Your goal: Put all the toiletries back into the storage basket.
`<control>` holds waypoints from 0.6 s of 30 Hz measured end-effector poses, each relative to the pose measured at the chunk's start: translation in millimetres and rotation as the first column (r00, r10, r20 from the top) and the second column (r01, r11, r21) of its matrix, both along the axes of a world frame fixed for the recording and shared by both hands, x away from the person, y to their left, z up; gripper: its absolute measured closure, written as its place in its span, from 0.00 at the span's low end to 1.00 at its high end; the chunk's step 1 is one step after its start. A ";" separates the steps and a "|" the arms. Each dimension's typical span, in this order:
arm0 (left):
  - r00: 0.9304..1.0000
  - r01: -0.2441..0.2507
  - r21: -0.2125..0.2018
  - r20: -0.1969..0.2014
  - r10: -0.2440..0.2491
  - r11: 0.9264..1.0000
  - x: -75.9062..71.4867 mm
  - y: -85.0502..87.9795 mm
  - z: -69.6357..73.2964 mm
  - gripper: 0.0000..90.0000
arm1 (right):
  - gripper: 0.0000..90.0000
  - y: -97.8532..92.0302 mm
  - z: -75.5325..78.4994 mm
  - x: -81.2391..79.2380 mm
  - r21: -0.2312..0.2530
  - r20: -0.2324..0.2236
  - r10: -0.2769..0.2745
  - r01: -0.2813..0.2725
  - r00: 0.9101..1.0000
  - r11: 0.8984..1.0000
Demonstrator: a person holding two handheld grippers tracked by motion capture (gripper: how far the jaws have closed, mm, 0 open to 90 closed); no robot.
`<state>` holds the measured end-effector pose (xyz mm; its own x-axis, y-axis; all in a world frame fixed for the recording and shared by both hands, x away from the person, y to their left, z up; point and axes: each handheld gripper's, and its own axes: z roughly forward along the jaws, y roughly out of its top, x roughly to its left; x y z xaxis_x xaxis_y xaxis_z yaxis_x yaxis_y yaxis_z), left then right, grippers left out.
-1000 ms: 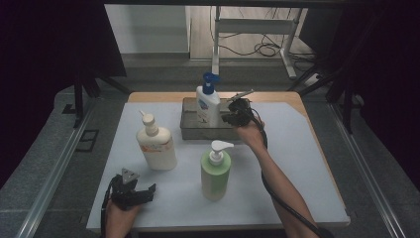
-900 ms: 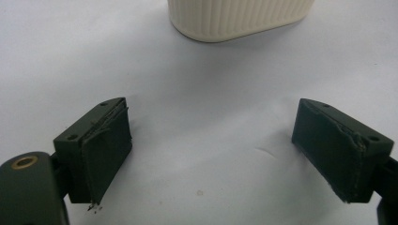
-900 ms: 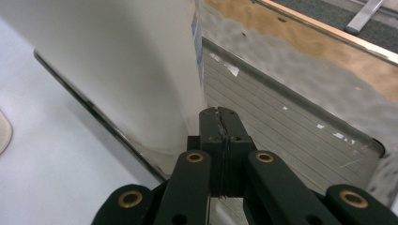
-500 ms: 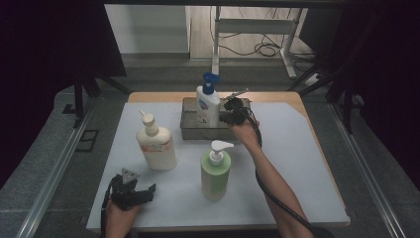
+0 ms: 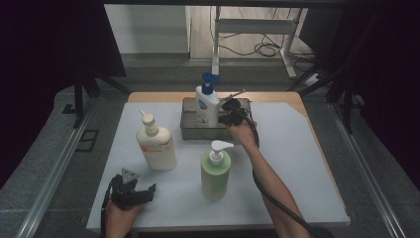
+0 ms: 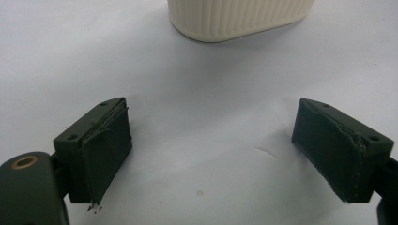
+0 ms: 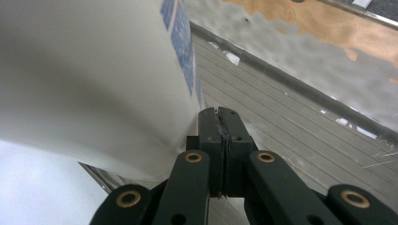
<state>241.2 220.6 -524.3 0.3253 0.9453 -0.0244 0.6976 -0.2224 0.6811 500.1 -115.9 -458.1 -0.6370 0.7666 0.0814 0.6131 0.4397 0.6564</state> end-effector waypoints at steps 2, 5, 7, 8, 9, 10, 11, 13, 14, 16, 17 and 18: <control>1.000 0.000 0.000 0.000 0.000 1.000 0.0 0.0 0.0 0.13 | 0.99 0.8 -0.9 0.1 -0.001 -0.002 0.002 -0.002 1.000 1.000; 1.000 0.000 -0.001 0.000 0.000 1.000 0.0 -0.1 0.0 0.13 | 0.99 2.6 -2.0 -0.1 -0.001 -0.004 0.004 -0.004 1.000 1.000; 1.000 0.000 -0.001 0.000 0.000 1.000 0.0 -0.1 0.0 0.13 | 0.98 4.9 -2.3 -0.1 0.004 -0.006 0.005 -0.005 1.000 1.000; 1.000 0.000 -0.002 0.000 0.000 1.000 0.0 -0.1 0.0 0.13 | 0.98 5.6 -2.3 0.0 0.002 -0.005 0.007 -0.007 1.000 1.000; 1.000 -0.001 -0.002 0.000 0.001 1.000 0.0 -0.1 0.0 0.13 | 0.98 5.6 -2.3 0.0 0.002 -0.005 0.007 -0.007 1.000 1.000; 1.000 -0.001 -0.002 0.000 0.001 1.000 0.0 -0.1 0.0 0.13 | 0.98 6.1 -2.3 0.0 0.002 -0.005 0.009 -0.009 1.000 1.000; 1.000 0.000 -0.002 0.000 0.000 1.000 0.0 -0.1 0.0 0.13 | 0.98 7.1 -2.4 0.1 0.003 -0.005 0.012 -0.012 1.000 1.000; 1.000 0.000 -0.002 0.000 0.000 1.000 0.0 -0.1 0.0 0.13 | 0.97 9.9 -2.8 0.2 0.007 -0.007 0.018 -0.018 1.000 1.000; 1.000 -0.001 -0.002 0.001 0.001 1.000 0.0 -0.1 -0.1 0.13 | 0.97 9.9 -2.8 0.2 0.007 -0.007 0.018 -0.018 1.000 1.000; 1.000 -0.001 -0.002 0.001 0.001 1.000 0.0 -0.1 -0.1 0.13 | 0.97 12.2 -3.2 0.2 0.009 -0.009 0.021 -0.021 1.000 1.000; 1.000 -0.001 -0.002 0.000 0.001 1.000 0.0 -0.1 0.0 0.13 | 0.97 13.3 -3.4 0.2 0.009 -0.009 0.022 -0.022 1.000 1.000; 1.000 -0.001 -0.002 0.001 0.001 1.000 0.0 -0.1 -0.1 0.13 | 0.97 14.2 -3.6 0.2 0.009 -0.009 0.022 -0.022 1.000 1.000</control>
